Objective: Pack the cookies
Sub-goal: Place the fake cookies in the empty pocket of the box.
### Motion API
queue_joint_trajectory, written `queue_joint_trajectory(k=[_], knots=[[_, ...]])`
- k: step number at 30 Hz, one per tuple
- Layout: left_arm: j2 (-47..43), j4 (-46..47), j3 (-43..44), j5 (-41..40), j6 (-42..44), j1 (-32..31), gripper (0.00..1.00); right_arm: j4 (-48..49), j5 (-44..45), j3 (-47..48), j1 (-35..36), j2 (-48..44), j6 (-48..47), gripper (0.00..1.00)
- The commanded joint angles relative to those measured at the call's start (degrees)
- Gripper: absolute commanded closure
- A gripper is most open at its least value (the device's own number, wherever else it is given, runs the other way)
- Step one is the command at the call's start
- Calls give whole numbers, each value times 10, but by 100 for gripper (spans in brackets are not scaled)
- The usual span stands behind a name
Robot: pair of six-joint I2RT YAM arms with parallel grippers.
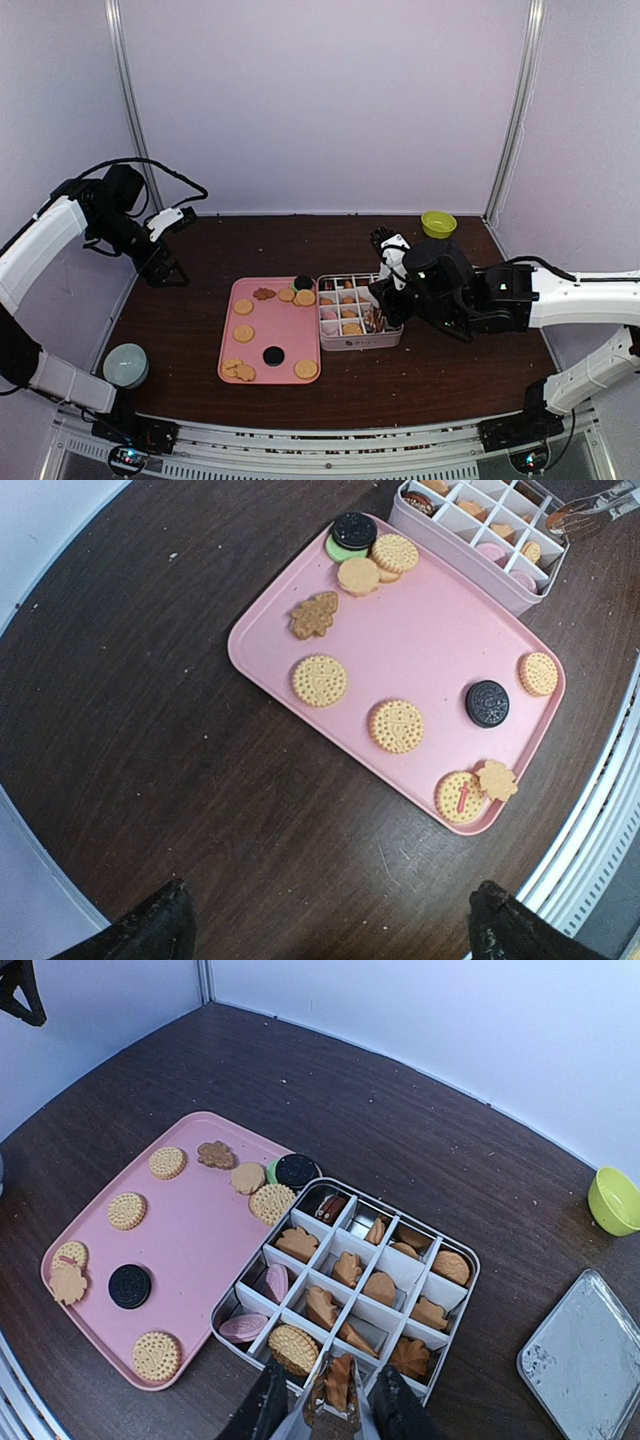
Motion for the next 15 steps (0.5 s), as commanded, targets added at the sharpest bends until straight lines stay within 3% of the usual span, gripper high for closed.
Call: queue_joint_trajectory(k=[1, 15], knots=[[-4, 1, 14, 10, 8, 4, 2, 2, 8, 16, -1, -10, -6, 71], [-9, 1, 17, 11, 8, 4, 2, 2, 5, 26, -1, -11, -9, 71]])
